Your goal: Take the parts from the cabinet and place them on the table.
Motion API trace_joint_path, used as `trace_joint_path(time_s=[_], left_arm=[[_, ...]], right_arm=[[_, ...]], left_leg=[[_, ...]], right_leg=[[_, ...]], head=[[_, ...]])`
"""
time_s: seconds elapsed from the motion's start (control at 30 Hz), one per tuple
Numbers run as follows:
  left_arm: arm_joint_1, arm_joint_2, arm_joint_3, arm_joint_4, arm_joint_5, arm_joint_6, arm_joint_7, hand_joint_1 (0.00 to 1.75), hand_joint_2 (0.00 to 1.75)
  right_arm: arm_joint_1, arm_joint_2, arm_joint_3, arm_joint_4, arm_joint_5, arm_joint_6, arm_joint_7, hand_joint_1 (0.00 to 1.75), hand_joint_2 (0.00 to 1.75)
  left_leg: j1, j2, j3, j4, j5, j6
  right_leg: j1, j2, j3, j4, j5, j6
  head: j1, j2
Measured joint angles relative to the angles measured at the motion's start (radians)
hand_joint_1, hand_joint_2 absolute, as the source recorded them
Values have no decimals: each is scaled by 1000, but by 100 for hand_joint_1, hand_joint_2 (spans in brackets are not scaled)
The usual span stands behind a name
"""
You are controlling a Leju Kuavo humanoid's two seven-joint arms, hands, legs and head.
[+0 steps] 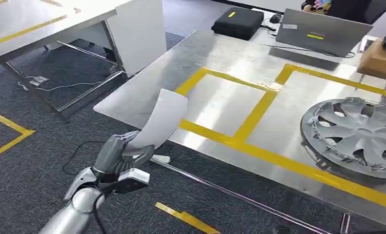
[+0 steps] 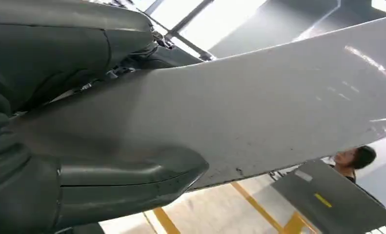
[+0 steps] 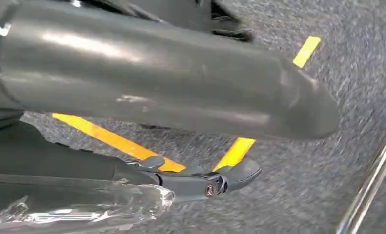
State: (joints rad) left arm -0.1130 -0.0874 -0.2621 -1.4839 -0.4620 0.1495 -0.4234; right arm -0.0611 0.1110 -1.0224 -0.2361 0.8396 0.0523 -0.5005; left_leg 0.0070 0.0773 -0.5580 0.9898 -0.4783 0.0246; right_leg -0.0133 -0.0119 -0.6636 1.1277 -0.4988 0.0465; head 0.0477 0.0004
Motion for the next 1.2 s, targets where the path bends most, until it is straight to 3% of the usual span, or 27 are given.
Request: trace_joint_path(time_s=[0.03,0.07,0.2,0.23,0.27,0.3,0.37,0.4,0.43,0.5,0.53,0.57,0.6,0.7,0.73,0.77,0.8,0.83,0.87,0.9,0.93,0.97,1.03,1.07,1.1,1.2], left_arm=[[-4,0,0,3,-1,-3,0,175,175],[-10,0,0,6,-3,-4,0,175,175],[-41,2,0,37,-30,-1,3,175,175],[-50,3,0,44,-32,-1,3,175,175],[-59,4,-1,54,-33,-2,2,175,175],[-64,6,-1,64,-33,-3,2,175,175],[-70,12,-1,92,-33,-8,0,175,175],[-71,14,-1,101,-34,-10,0,175,175],[-73,14,-1,110,-35,-13,-1,175,175],[-88,15,-1,124,-41,-14,-3,175,175],[-97,15,-1,130,-43,-14,-3,175,175],[-107,15,-1,138,-46,-13,-3,175,175],[-115,15,-1,146,-53,-13,1,175,175],[-132,13,-3,162,-61,-13,7,175,175],[-139,9,-3,166,-61,-13,7,175,175],[-145,7,-3,170,-61,-13,7,175,175],[-148,5,-3,172,-61,-13,7,175,175],[-148,6,-3,176,-61,-13,7,175,175],[-148,8,-3,182,-61,-13,8,175,175],[-147,8,-3,187,-61,-13,8,175,175],[-148,8,-4,191,-61,-13,8,175,175],[-148,8,-4,194,-61,-13,8,175,175],[-150,7,-4,197,-61,-13,8,175,175],[-152,7,-4,198,-61,-13,8,175,175],[-154,8,-3,198,-61,-13,8,175,175],[-155,5,-4,203,-61,-13,8,175,175]], right_arm=[[-2,-1,0,0,3,0,0,0,0],[-6,-1,0,0,6,1,0,0,0],[-6,-1,0,0,17,3,0,0,0],[-5,-1,1,0,19,3,0,0,0],[-6,-1,1,0,22,3,0,0,0],[-9,-1,2,0,24,5,0,0,0],[-12,-1,3,1,27,7,0,0,0],[-11,-1,3,2,30,8,0,0,0],[-9,-1,4,2,32,8,0,0,0],[-8,-1,4,3,35,8,0,0,0],[-9,-1,4,3,37,8,0,0,0],[-10,0,4,3,40,9,0,0,0],[-14,0,4,4,42,10,0,0,0],[-9,0,5,5,43,11,1,0,0],[-7,-2,5,5,43,11,1,0,0],[-6,-2,5,5,44,11,0,0,0],[-10,-2,5,5,44,11,1,0,0],[-16,-2,5,5,45,11,1,0,0],[-19,-2,5,5,45,11,1,0,0],[-19,-2,5,5,45,11,1,0,0],[-17,-2,5,6,45,11,1,0,0],[-15,-2,5,6,45,11,1,0,0],[-14,-2,5,6,45,11,1,0,0],[-16,-2,5,6,45,11,1,0,0],[-20,-2,5,6,45,11,1,0,0],[-18,-2,5,6,45,11,1,0,0]], left_leg=[[-1,11,5,0,-3,-3],[-7,19,7,0,-6,-9],[-8,55,13,-1,-8,-28],[-3,33,12,5,-18,-39],[1,-29,1,37,-42,-43],[3,-55,-27,99,-80,-45],[3,-67,-105,264,-151,-49],[3,-68,-131,312,-158,-50],[3,-68,-135,310,-140,-49],[4,-75,-84,189,-48,-44],[7,-103,-44,98,1,-41],[12,-159,-21,45,10,-36],[17,-163,-9,20,2,-34],[7,-135,-15,24,0,-22],[16,-117,-12,13,6,-12],[14,-107,-12,12,7,-6],[12,-94,-12,12,6,0],[9,-77,-12,12,4,2],[6,-57,-12,12,3,5],[5,-43,-12,13,2,5],[5,-29,-11,13,0,5],[5,-17,-10,13,-1,3],[5,6,-3,13,-7,-3],[3,16,2,13,-10,-8],[-6,25,1,16,-14,-14],[-6,55,7,13,-16,-24]], right_leg=[[3,-30,57,-97,35,-5],[13,-67,77,-131,24,-15],[13,-21,73,-134,36,-35],[3,-10,80,-142,43,-42],[2,1,80,-143,45,-46],[2,12,80,-143,45,-49],[2,41,80,-142,45,-51],[2,56,80,-142,45,-51],[2,71,80,-141,45,-51],[2,102,80,-136,45,-50],[2,116,81,-133,44,-49],[1,126,78,-131,44,-45],[7,141,69,-121,41,-38],[-5,171,55,-130,52,-15],[-4,161,45,-124,48,-11],[6,93,34,-102,34,-10],[5,50,4,-44,-1,-6],[3,29,-37,40,-41,-3],[1,20,-82,131,-78,-1],[0,18,-109,185,-92,2],[0,16,-112,191,-83,3],[0,13,-90,150,-52,3],[1,-13,10,-29,30,-2],[6,-59,55,-113,43,-8],[17,-67,70,-126,34,-17],[19,-30,60,-122,36,-30]], head=[[0,0],[0,0],[-2,0],[-3,0],[-7,0],[-10,0],[-12,0],[-12,0],[-11,0],[-12,0],[-12,0],[-12,0],[-11,0],[-11,0],[-14,0],[-6,0],[6,0],[6,0],[5,0],[7,0],[6,0],[7,0],[6,0],[7,0],[8,0],[6,0]])
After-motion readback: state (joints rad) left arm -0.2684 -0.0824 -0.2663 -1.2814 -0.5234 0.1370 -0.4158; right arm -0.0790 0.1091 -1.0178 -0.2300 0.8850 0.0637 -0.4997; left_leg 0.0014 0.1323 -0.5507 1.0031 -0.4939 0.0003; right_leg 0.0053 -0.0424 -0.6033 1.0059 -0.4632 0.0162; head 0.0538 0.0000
